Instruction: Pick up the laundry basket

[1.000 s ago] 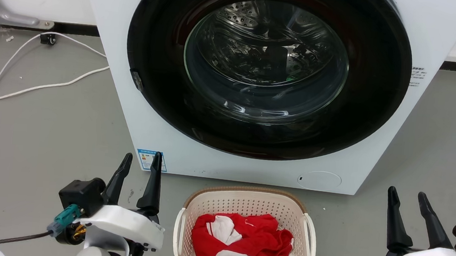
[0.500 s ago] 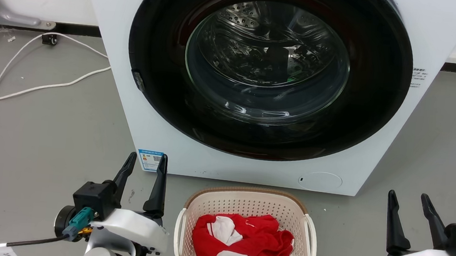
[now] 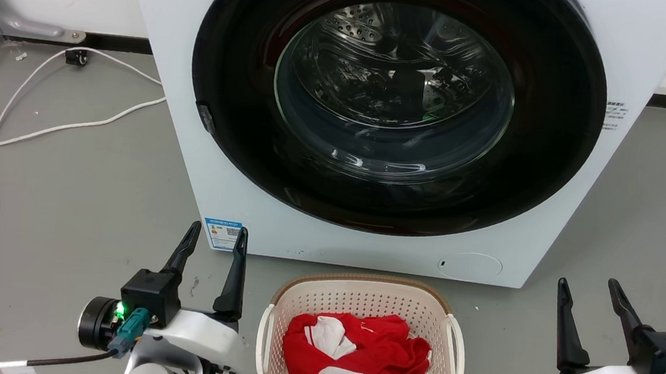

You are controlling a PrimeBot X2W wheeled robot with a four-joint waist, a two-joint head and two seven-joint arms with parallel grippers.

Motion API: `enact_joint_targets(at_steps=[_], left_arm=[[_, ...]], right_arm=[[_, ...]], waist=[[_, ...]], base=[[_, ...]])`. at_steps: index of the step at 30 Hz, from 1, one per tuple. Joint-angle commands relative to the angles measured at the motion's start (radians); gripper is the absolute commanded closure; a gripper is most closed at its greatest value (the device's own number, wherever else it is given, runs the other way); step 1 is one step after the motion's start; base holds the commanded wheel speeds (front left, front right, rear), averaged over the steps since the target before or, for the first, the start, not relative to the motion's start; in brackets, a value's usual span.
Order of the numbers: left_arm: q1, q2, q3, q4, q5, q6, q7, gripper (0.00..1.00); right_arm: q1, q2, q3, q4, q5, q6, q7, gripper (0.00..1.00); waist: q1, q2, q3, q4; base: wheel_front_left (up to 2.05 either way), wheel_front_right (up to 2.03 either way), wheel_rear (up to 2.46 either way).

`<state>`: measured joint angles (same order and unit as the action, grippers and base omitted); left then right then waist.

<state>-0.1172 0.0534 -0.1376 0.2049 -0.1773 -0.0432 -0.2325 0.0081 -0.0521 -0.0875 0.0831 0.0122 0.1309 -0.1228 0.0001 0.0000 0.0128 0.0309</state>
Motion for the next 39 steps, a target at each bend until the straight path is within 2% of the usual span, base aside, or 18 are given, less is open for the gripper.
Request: enact_joint_targets(at_steps=[1, 16, 39], left_arm=[[-0.014, 0.003, -0.002, -0.001, 0.021, 0.004, -0.008, 0.0], [-0.009, 0.0, -0.005, 0.001, 0.116, 0.013, -0.035, 0.0], [-0.024, -0.003, -0.003, 0.0, 0.108, 0.027, -0.033, 0.0]], right_arm=[[-0.006, 0.002, 0.0, -0.006, -0.028, 0.0, -0.006, 0.0], [0.009, 0.003, 0.007, -0.029, -0.131, 0.0, -0.024, 0.0], [0.005, 0.003, 0.013, -0.056, -0.1, 0.0, 0.002, 0.0]], waist=[[-0.0001, 0.0, 0.001, 0.001], [-0.0001, 0.0, 0.002, 0.001], [-0.0001, 0.0, 0.024, -0.009]], base=[[0.0, 0.0, 0.0], [0.0, 0.0, 0.0], [0.0, 0.0, 0.0]])
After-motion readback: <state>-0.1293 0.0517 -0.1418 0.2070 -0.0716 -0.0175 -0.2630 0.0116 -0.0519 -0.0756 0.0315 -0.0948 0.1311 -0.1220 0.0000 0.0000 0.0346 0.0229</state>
